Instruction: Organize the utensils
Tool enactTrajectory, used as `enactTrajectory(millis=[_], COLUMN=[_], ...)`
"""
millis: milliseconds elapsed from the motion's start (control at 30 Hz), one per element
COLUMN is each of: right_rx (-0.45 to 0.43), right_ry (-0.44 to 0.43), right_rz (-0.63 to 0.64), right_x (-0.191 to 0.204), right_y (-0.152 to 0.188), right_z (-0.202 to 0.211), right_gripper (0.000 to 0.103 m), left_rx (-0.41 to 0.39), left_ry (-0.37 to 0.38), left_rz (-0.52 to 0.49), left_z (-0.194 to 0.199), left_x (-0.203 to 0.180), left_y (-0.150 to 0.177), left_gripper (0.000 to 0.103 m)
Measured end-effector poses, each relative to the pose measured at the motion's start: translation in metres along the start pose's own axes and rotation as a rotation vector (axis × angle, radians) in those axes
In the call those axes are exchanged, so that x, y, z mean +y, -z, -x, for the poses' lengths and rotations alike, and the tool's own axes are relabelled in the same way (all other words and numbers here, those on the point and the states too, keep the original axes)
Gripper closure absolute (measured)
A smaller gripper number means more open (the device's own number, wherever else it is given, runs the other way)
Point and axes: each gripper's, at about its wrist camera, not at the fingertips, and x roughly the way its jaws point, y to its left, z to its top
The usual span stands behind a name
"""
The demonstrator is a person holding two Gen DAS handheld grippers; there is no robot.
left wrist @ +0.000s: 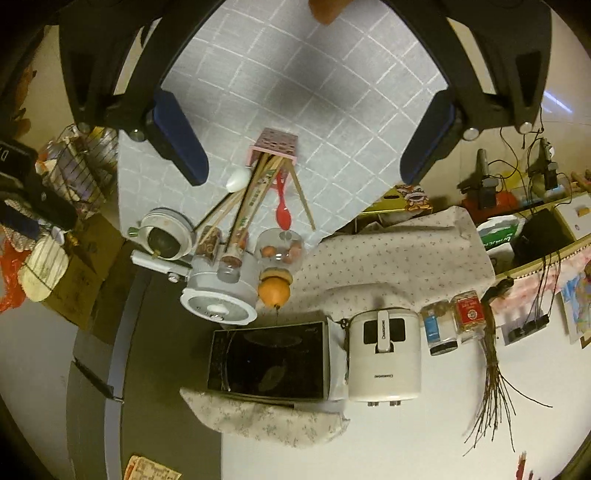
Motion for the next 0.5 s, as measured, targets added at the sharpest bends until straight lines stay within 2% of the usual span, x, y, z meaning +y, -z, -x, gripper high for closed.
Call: enactTrajectory(millis=[133,233,500], right_rx=[0.003,-0.014,-0.029], right_ry=[0.065,0.071,0.09], right_rz=[-0.01,-0.015,-0.017], right_x=[-0.006,-0.009,-0.011], right_y=[0.008,0.013,0.021], right_z=[0.031,0.048,0.053], right_gripper=[0.0,0.0,0.0], left_rx=[0.009,0.012,-0.024], left_ry=[0.017,0.03,-0.003], left_rz=[0.022,0.02,0.005], left_z=[0.017,0.024,0.035], left_x=[-0.008,-0.013,-0.021], left_y=[0.002,0.008,0.014], left_gripper=[0.0,0.0,0.0])
